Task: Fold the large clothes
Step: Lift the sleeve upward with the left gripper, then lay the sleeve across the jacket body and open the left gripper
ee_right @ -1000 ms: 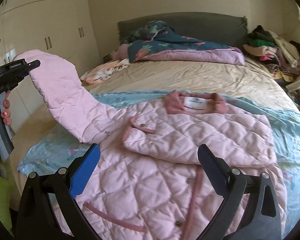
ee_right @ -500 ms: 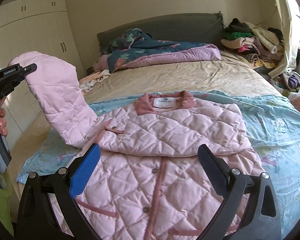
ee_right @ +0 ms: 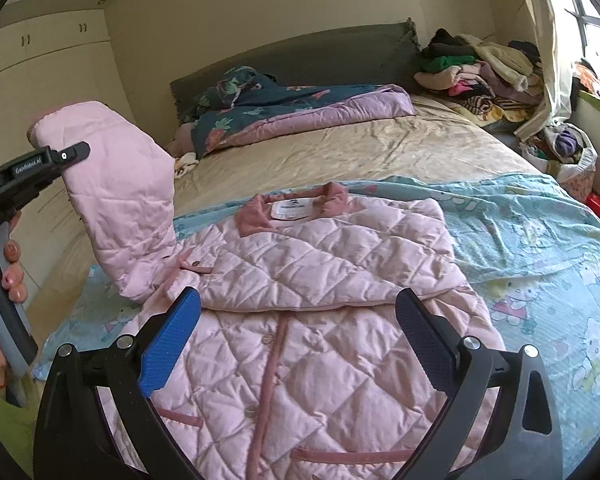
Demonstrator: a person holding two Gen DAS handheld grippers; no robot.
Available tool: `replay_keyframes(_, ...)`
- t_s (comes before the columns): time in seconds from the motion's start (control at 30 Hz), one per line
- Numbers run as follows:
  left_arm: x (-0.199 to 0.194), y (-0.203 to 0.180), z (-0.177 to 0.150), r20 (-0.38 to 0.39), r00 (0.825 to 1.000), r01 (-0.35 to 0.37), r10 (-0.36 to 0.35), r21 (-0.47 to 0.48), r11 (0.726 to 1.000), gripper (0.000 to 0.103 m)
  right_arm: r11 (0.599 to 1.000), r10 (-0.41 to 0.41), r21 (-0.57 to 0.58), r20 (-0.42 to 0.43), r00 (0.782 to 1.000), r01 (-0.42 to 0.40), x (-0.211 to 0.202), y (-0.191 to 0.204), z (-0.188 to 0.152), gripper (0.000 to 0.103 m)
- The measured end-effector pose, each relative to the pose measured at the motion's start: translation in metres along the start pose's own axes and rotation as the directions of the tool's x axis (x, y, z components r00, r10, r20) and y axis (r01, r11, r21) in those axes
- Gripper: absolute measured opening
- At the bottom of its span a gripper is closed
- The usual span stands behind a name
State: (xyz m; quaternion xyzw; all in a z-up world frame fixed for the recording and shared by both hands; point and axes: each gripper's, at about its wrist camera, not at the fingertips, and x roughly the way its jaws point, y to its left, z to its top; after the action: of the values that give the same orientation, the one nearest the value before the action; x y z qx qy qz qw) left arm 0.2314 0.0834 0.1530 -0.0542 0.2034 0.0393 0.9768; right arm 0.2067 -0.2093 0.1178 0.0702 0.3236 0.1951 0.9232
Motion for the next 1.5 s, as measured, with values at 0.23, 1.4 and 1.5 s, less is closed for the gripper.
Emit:
replay_keyframes(0.23,0.018,-0.035,-0.022,-0.05,0.998,0.051,-0.048,0.056,0.997,0.011,0.999,-0.031,0.042,-0.002,1.0,0.031,-0.002,-0.024,-0.003,0.097)
replay_keyframes(1.4,0.093,-0.133,-0.156,-0.395,0.916,0.198,-0.072,0.291,0.936,0.026,0.959,-0.141,0.238,-0.058,0.988,0.151,0.008,-0.12,-0.028,0.097)
replay_keyframes(1.5,0.094,-0.137,-0.164,-0.429,0.901,0.215,-0.068,0.306,0.927,0.062,0.958,-0.142,0.244,-0.058,0.988,0.152,0.008,-0.122,-0.028,0.097)
